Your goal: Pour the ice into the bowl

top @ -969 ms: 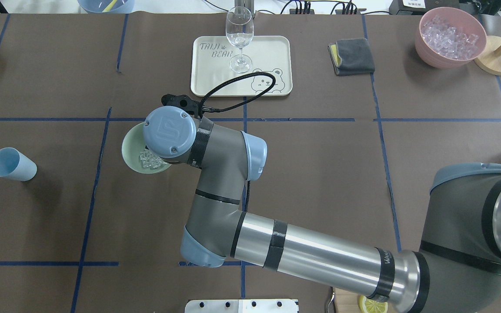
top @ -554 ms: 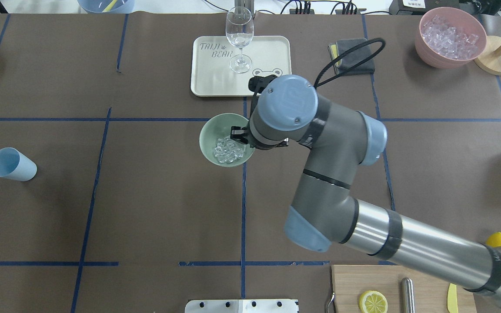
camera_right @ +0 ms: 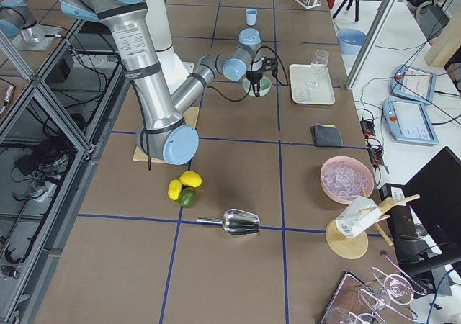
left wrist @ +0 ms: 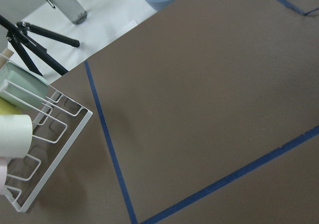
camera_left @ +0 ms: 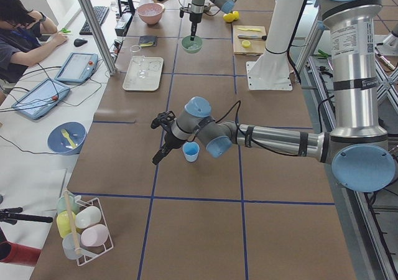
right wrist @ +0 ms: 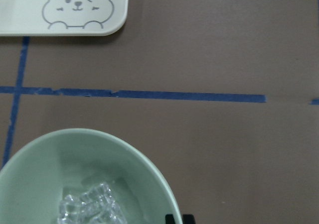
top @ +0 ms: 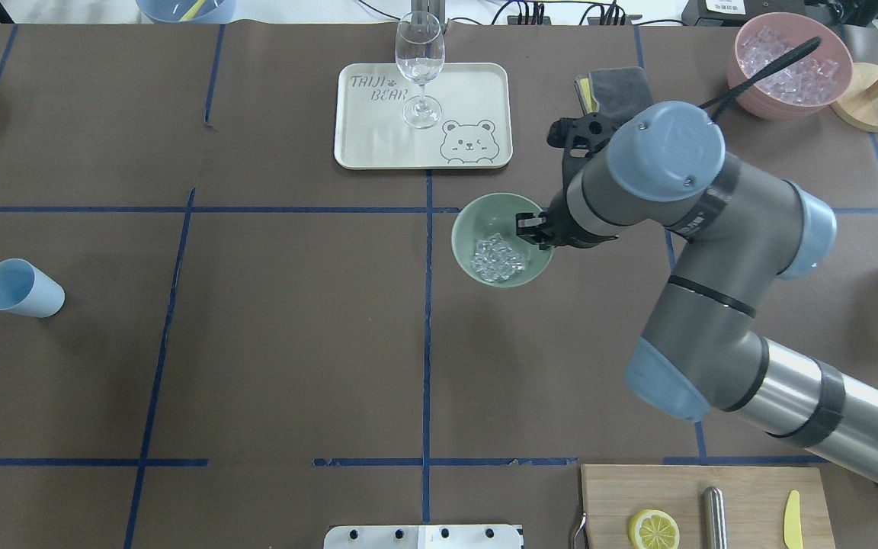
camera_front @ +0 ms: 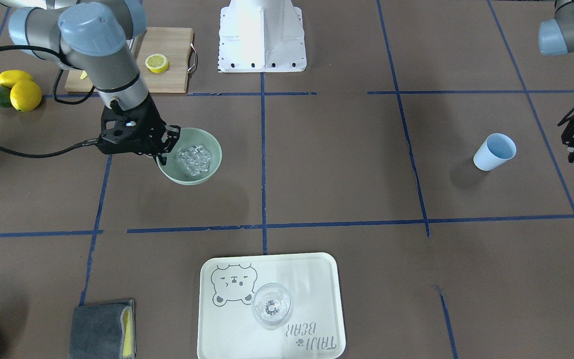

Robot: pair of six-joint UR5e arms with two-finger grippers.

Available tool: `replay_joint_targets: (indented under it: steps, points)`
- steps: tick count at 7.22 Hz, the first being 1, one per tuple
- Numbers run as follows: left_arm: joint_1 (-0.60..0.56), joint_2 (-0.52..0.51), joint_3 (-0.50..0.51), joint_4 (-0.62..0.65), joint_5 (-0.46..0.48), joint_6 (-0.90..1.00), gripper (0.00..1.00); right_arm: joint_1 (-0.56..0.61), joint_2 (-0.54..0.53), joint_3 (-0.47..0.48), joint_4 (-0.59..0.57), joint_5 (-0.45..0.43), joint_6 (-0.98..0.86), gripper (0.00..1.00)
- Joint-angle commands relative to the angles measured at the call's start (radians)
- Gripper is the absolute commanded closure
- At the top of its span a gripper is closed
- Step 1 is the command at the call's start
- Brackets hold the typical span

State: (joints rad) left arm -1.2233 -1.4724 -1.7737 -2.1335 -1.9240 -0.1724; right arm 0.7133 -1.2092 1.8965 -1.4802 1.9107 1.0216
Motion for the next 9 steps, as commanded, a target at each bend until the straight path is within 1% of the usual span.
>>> replay_joint_targets:
  steps: [1,2,3,4,5,7,8,9]
  points:
    - [-0.065,-0.072,-0.001,0.209,-0.043,0.063,0.00,0.096,-0.143,0.018,0.011,0.042,-0.176,1.00]
    - [-0.085,-0.098,-0.001,0.271,-0.050,0.064,0.00,0.122,-0.265,0.015,0.144,0.068,-0.192,1.00]
    - [-0.100,-0.115,0.000,0.312,-0.112,0.064,0.00,0.185,-0.382,-0.002,0.319,0.149,-0.198,1.00]
    - [-0.111,-0.115,0.002,0.311,-0.133,0.064,0.00,0.262,-0.429,-0.057,0.387,0.247,-0.233,1.00]
    - [-0.116,-0.114,0.003,0.313,-0.133,0.064,0.00,0.303,-0.455,-0.154,0.455,0.273,-0.288,1.00]
    - [-0.128,-0.114,0.019,0.314,-0.135,0.064,0.00,0.313,-0.457,-0.220,0.485,0.274,-0.296,1.00]
    - [-0.130,-0.114,0.022,0.314,-0.136,0.064,0.00,0.318,-0.457,-0.232,0.485,0.272,-0.298,1.00]
    - [-0.133,-0.112,0.022,0.314,-0.166,0.064,0.00,0.327,-0.454,-0.249,0.485,0.274,-0.292,0.97]
